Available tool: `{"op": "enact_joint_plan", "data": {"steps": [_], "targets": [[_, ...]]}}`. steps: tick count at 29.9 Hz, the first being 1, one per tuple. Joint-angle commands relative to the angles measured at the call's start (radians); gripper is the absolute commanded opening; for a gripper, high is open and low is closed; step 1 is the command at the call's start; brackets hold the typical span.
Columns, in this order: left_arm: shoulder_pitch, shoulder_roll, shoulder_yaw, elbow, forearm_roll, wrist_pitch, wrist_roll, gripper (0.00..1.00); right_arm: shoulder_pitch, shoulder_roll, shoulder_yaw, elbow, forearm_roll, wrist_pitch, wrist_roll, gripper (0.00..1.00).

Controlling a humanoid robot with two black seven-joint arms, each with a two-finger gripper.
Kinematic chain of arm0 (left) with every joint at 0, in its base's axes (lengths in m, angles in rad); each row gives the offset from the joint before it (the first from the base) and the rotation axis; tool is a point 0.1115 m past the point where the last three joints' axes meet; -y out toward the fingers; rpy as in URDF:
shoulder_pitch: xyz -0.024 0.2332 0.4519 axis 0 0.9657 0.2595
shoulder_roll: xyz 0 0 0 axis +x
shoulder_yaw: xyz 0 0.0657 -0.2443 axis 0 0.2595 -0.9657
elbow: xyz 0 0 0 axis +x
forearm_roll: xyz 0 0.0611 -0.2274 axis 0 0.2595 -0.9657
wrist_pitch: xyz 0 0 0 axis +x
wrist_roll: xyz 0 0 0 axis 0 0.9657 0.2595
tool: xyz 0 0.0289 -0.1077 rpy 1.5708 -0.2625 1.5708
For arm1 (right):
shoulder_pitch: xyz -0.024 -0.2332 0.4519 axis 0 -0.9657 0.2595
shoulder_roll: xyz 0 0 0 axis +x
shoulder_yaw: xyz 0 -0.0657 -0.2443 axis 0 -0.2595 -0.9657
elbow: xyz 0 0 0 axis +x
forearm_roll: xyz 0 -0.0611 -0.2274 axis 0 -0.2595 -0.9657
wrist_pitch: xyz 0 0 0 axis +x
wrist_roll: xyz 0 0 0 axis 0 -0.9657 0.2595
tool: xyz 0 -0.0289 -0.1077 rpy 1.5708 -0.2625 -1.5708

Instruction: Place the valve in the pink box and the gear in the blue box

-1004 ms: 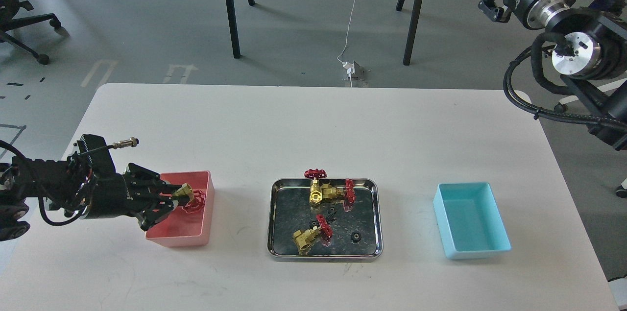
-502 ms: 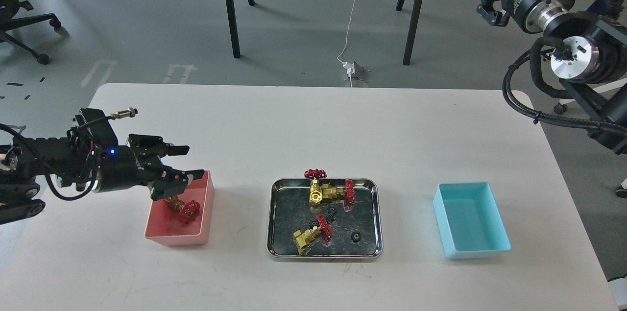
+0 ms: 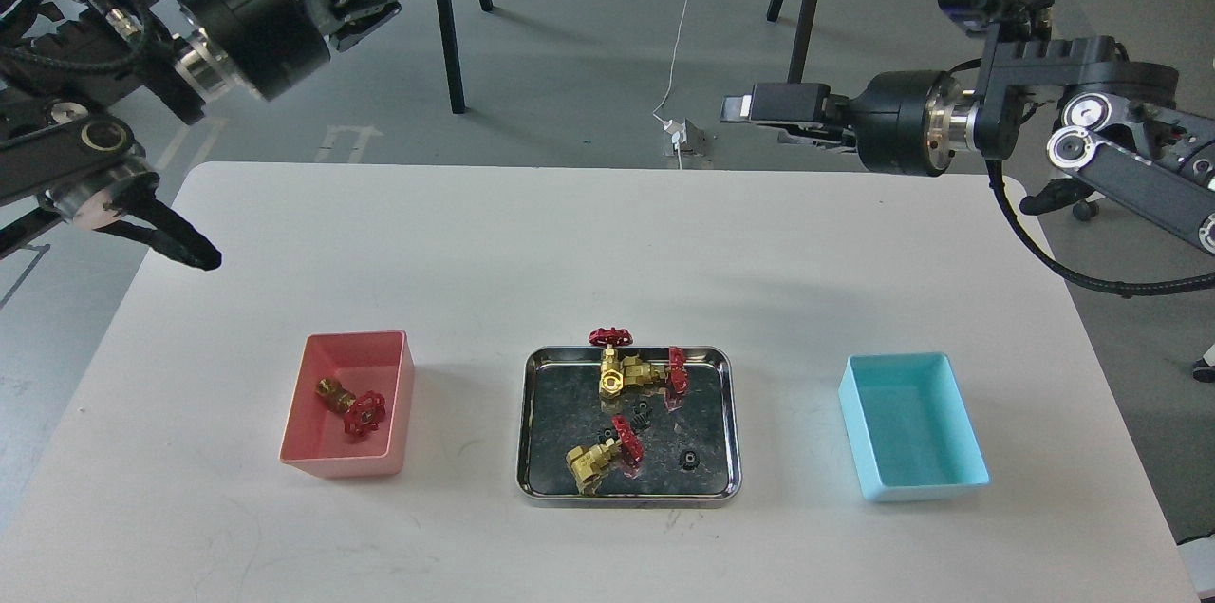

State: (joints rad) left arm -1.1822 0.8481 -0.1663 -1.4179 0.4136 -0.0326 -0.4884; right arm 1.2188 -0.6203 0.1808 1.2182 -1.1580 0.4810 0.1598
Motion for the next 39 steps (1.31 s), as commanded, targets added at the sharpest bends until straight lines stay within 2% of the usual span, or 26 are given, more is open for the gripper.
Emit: {"op": "enact_joint_plan", "data": {"steps": [1, 6, 11, 13, 17, 20, 26, 29, 32, 39], "targets": [[0.055, -0.102, -0.171, 0.001, -0.15, -0.024, 0.0, 0.83, 0.118, 0.023, -0.229, 0.122, -0.133, 0.008, 0.001, 1.0], [0.159, -0.224, -0.323, 0.001, -0.151, -0.023, 0.0, 0.85, 0.341, 0.161, -0.591, 0.196, -0.186, 0.008, 0.001, 1.0], [0.208, -0.271, -0.36, -0.004, -0.151, -0.023, 0.0, 0.86, 0.346, 0.304, -0.719, 0.189, -0.258, 0.008, 0.001, 0.99], [0.213, -0.273, -0.36, -0.009, -0.15, -0.023, 0.0, 0.86, 0.323, 0.353, -0.741, 0.172, -0.281, 0.008, 0.001, 0.97], [0.214, -0.274, -0.36, -0.01, -0.151, -0.023, 0.0, 0.87, 0.3, 0.404, -0.774, 0.167, -0.29, 0.008, 0.0, 0.75], [0.214, -0.276, -0.36, -0.012, -0.15, -0.023, 0.0, 0.87, 0.28, 0.451, -0.8, 0.133, -0.29, 0.008, 0.0, 0.64], [0.234, -0.302, -0.36, -0.013, -0.15, -0.023, 0.0, 0.87, 0.254, 0.527, -0.805, 0.047, -0.319, 0.008, -0.002, 0.54], [0.245, -0.314, -0.361, -0.013, -0.15, -0.023, 0.0, 0.87, 0.232, 0.56, -0.805, 0.005, -0.339, 0.008, -0.002, 0.42], [0.254, -0.317, -0.361, -0.015, -0.15, -0.023, 0.0, 0.87, 0.219, 0.603, -0.807, -0.023, -0.338, 0.008, -0.003, 0.39], [0.254, -0.317, -0.363, -0.013, -0.148, -0.024, 0.0, 0.88, 0.197, 0.62, -0.807, -0.058, -0.339, 0.008, -0.008, 0.38]]}}
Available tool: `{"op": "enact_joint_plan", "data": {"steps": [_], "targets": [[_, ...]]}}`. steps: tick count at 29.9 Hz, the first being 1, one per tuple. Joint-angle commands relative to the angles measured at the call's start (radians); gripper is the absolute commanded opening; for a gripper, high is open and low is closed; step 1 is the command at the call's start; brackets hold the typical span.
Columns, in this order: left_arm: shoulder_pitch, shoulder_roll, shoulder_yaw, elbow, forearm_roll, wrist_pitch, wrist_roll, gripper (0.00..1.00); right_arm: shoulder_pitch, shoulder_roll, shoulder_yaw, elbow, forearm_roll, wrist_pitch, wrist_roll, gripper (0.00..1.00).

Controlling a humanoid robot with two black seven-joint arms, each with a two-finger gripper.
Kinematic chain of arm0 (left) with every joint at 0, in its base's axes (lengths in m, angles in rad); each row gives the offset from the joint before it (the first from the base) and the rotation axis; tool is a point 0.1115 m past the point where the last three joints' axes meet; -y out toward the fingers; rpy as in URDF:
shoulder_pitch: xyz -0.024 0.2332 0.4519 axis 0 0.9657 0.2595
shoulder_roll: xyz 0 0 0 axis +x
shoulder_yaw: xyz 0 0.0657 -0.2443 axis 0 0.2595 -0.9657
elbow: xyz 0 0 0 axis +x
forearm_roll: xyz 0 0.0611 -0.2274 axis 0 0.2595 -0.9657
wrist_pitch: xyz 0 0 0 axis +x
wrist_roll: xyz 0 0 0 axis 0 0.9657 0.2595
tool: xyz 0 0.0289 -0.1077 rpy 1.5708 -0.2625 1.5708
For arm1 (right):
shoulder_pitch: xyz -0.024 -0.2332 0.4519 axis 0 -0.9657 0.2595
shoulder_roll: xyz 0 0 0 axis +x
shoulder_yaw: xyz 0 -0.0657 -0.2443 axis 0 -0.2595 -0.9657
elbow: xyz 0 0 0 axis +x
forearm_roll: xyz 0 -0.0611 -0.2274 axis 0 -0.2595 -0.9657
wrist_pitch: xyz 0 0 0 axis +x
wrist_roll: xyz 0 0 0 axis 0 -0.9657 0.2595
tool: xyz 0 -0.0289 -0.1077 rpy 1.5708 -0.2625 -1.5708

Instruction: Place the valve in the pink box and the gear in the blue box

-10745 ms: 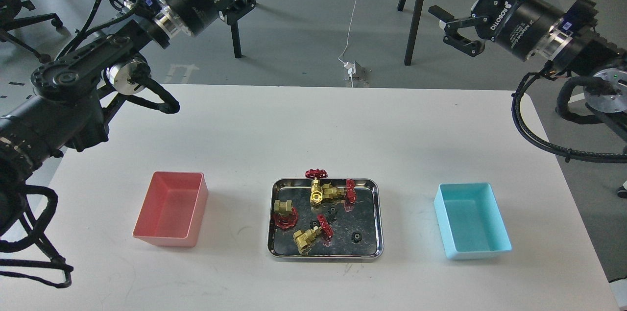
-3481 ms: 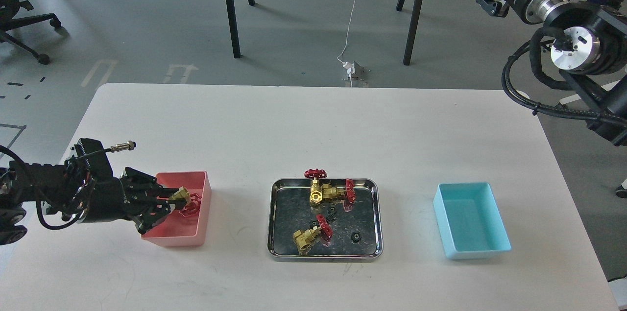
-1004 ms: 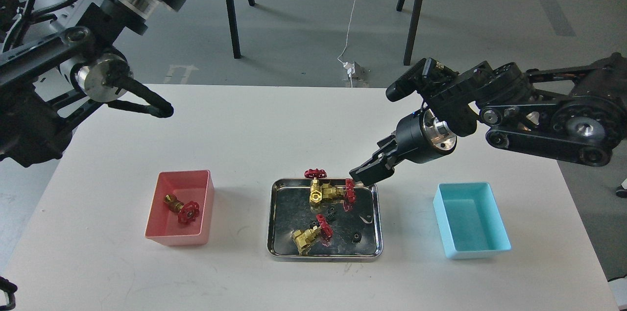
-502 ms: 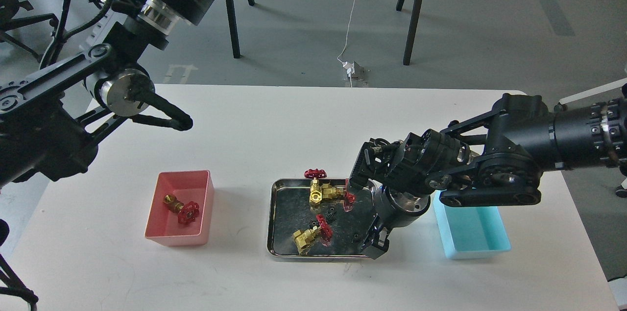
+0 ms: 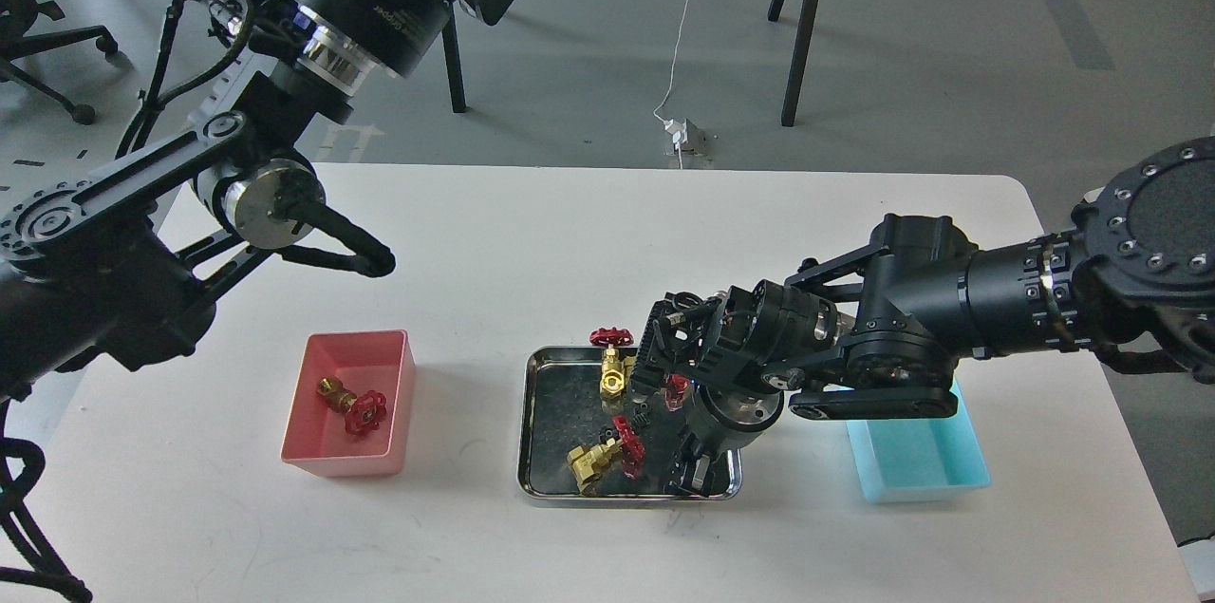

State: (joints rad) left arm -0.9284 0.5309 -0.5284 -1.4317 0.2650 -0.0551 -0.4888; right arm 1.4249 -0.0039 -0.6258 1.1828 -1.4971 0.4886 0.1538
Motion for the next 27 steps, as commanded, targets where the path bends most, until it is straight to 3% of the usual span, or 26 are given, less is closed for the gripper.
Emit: {"op": "enact_joint_plan", "data": {"steps": [1, 27], "targets": [[0.0, 0.0, -0.001, 0.001, 0.0, 0.0, 0.0, 0.88, -0.009, 0.004, 0.0, -0.028, -0.002, 0.0, -0.002, 0.38], [0.025, -0.017, 0.002, 0.001, 0.0, -0.002, 0.0, 0.89, -0.047, 0.004, -0.028, -0.061, -0.002, 0.0, -0.005, 0.38]]}}
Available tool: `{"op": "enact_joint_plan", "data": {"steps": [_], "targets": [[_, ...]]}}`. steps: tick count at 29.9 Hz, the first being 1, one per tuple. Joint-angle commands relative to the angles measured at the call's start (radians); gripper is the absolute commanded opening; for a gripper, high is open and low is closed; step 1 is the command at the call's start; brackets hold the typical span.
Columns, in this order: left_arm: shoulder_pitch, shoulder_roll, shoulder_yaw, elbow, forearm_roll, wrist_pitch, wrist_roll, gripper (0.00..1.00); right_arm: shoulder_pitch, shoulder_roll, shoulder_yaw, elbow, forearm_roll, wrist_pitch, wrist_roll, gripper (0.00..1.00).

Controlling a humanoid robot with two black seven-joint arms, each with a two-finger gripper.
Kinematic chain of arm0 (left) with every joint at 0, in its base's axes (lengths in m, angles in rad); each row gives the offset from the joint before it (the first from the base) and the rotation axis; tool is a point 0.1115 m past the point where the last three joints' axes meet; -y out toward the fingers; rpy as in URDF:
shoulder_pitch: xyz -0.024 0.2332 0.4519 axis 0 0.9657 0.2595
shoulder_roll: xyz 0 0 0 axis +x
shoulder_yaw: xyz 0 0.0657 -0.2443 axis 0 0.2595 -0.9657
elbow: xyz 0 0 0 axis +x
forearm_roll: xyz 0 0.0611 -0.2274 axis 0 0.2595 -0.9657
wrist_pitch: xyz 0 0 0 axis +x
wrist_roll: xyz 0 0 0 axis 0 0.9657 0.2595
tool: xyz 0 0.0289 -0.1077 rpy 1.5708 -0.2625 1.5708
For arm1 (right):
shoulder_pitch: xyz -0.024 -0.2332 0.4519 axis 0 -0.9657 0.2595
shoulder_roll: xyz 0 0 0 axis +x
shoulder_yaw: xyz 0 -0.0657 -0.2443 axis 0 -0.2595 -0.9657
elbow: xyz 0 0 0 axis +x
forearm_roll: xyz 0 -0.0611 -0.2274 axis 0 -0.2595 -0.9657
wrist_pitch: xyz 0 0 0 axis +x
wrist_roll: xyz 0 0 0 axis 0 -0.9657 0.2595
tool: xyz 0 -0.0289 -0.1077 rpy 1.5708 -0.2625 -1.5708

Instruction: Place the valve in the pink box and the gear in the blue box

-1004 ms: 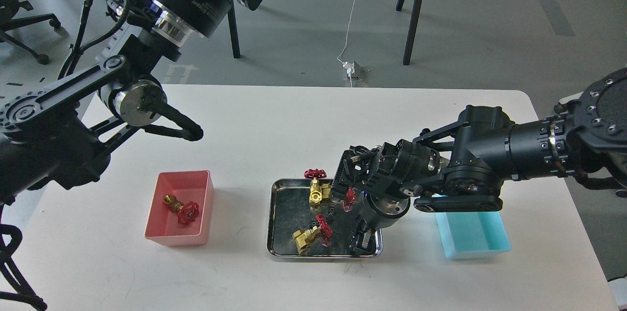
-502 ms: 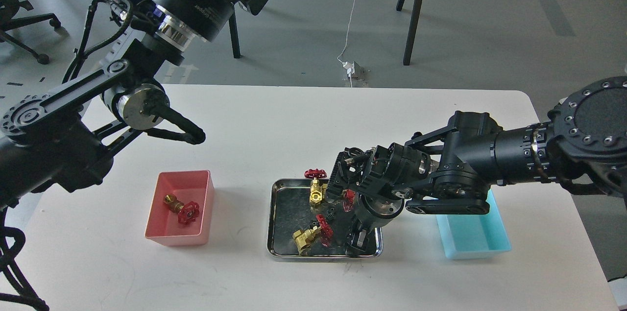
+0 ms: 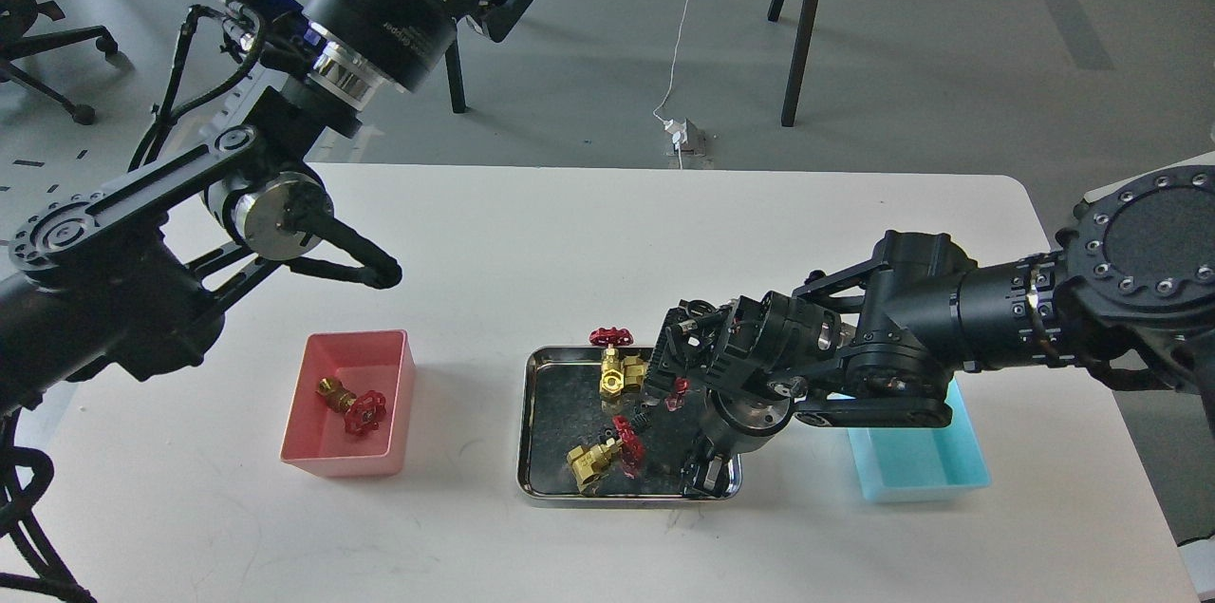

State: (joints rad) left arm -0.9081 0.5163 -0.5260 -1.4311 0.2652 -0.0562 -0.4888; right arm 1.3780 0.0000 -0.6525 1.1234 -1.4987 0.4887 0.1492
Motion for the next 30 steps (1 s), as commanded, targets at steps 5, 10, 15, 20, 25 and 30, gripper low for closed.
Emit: {"op": "enact_joint_plan", "data": {"steps": [5, 10, 15, 20, 25, 30], "targets": [[0.009, -0.006, 0.0, 0.0, 0.0, -0.001, 0.0, 0.89, -0.002, 0.0, -0.001, -0.004, 0.0, 0.0, 0.0, 0.37], [0.014, -0.015, -0.002, 0.0, 0.0, -0.001, 0.0, 0.89, -0.001, 0.0, -0.001, -0.011, 0.002, 0.0, 0.0, 0.37], [0.015, -0.015, 0.0, 0.0, 0.0, -0.001, 0.0, 0.89, -0.01, 0.0, 0.001, -0.019, 0.003, 0.0, 0.0, 0.37], [0.017, -0.015, -0.002, 0.0, 0.0, -0.001, 0.0, 0.89, -0.022, 0.0, 0.002, -0.034, 0.005, 0.0, 0.0, 0.37], [0.018, -0.016, 0.0, 0.0, 0.0, -0.001, 0.0, 0.89, -0.028, 0.0, 0.001, -0.036, 0.005, 0.0, 0.0, 0.35], [0.02, -0.032, -0.002, 0.0, 0.002, -0.001, 0.0, 0.9, -0.027, 0.0, 0.004, -0.036, 0.012, 0.0, 0.001, 0.32]]}}
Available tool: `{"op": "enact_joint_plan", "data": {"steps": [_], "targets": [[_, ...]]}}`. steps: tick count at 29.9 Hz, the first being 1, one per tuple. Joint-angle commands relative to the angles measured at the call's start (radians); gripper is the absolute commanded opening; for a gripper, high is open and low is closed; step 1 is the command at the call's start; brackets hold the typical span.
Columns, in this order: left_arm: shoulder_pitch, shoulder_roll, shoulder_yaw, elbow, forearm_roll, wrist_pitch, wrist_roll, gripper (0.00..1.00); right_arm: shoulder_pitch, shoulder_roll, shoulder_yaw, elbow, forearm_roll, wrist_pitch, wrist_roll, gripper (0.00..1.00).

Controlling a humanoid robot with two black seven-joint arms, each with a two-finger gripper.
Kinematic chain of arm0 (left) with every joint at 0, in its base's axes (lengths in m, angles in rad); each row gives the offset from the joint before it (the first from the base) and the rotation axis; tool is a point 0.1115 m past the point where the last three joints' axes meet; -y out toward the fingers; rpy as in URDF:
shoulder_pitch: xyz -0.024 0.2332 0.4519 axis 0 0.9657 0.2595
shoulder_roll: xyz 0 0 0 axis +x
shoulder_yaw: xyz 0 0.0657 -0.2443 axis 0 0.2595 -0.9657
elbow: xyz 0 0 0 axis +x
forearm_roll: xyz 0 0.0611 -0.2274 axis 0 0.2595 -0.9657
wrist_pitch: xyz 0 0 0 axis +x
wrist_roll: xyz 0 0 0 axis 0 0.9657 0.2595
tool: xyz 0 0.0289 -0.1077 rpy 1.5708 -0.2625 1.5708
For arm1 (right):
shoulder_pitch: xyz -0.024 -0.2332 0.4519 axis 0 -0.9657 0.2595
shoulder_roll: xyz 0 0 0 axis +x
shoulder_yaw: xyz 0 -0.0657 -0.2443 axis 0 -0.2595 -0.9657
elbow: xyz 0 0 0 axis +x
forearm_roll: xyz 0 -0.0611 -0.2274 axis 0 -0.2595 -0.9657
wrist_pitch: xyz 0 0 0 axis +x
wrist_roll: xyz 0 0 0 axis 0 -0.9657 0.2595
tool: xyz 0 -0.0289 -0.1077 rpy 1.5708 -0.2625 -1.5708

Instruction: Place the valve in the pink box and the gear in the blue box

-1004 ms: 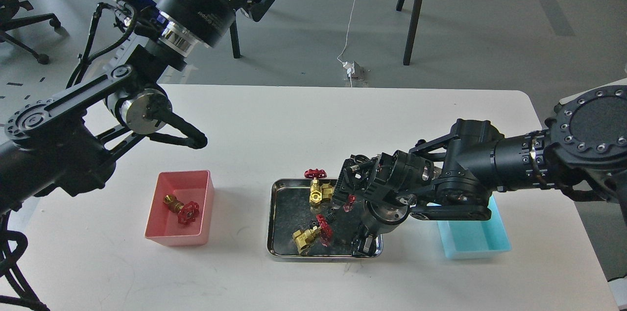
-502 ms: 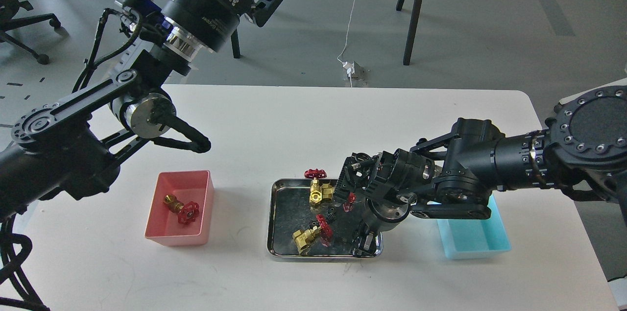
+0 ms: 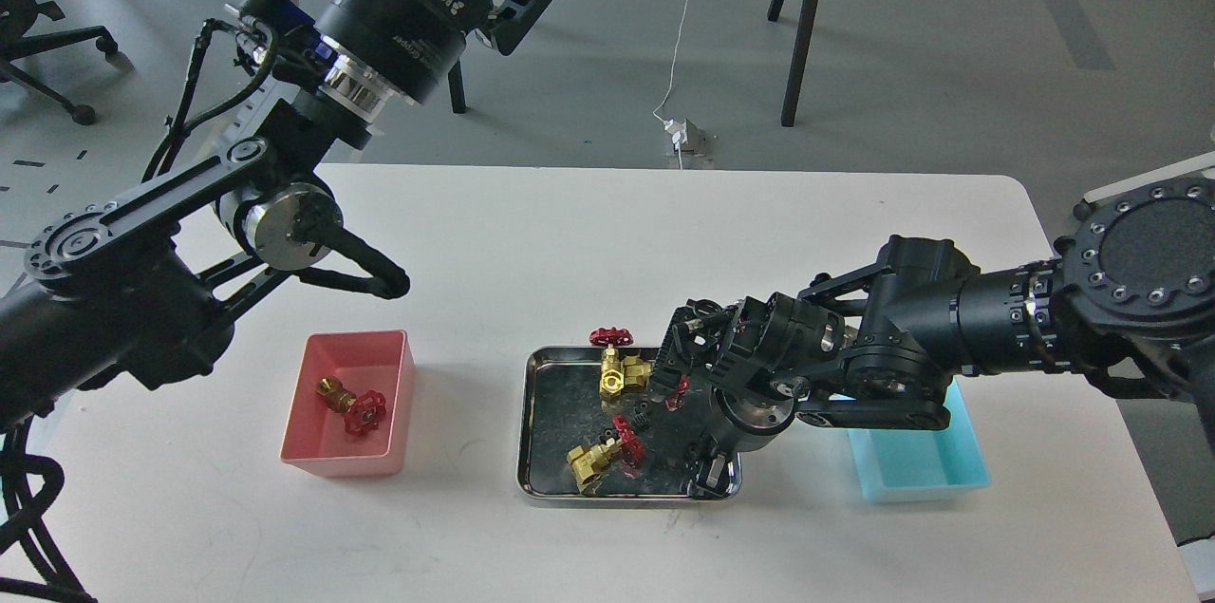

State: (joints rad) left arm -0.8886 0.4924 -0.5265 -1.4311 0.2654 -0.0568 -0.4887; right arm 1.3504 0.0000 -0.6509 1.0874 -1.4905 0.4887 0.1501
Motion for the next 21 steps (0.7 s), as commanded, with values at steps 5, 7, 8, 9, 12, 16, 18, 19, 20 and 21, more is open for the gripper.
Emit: {"op": "enact_joint_plan", "data": {"steps": [5, 7, 8, 9, 12, 16, 18, 19, 20, 21], "targets": [[0.002, -0.009, 0.0, 0.0, 0.002, 0.0, 0.0, 0.9, 0.007, 0.0, 0.004, -0.001, 0.006, 0.0, 0.0, 0.32], [0.002, -0.009, 0.0, 0.0, 0.002, 0.0, 0.0, 0.9, 0.007, 0.0, 0.004, -0.001, 0.006, 0.0, 0.0, 0.32], [0.002, -0.009, 0.0, 0.0, 0.002, 0.0, 0.0, 0.9, 0.007, 0.0, 0.005, -0.003, 0.006, 0.0, 0.0, 0.32], [0.002, -0.008, 0.0, 0.0, 0.002, 0.0, 0.0, 0.9, 0.007, 0.0, 0.005, -0.003, 0.006, 0.0, 0.0, 0.32], [0.002, -0.009, 0.0, 0.0, 0.002, 0.0, 0.0, 0.9, 0.006, 0.0, 0.008, -0.015, 0.007, 0.0, 0.0, 0.32], [0.002, -0.026, 0.0, 0.001, 0.021, 0.0, 0.0, 0.9, 0.0, 0.0, 0.008, -0.024, 0.009, 0.0, 0.0, 0.32], [0.003, -0.028, 0.0, 0.0, 0.043, 0.0, 0.0, 0.9, -0.002, 0.0, 0.008, -0.027, 0.009, 0.0, 0.0, 0.32], [0.003, -0.028, 0.0, 0.0, 0.046, 0.0, 0.0, 0.9, -0.002, 0.0, 0.008, -0.027, 0.009, 0.0, 0.002, 0.32], [0.003, -0.029, 0.0, 0.0, 0.046, 0.0, 0.0, 0.9, -0.004, 0.0, 0.008, -0.027, 0.01, 0.0, 0.002, 0.31], [0.005, -0.029, 0.0, 0.001, 0.046, 0.0, 0.0, 0.9, -0.004, 0.0, 0.008, -0.027, 0.01, 0.0, 0.002, 0.3]]}}
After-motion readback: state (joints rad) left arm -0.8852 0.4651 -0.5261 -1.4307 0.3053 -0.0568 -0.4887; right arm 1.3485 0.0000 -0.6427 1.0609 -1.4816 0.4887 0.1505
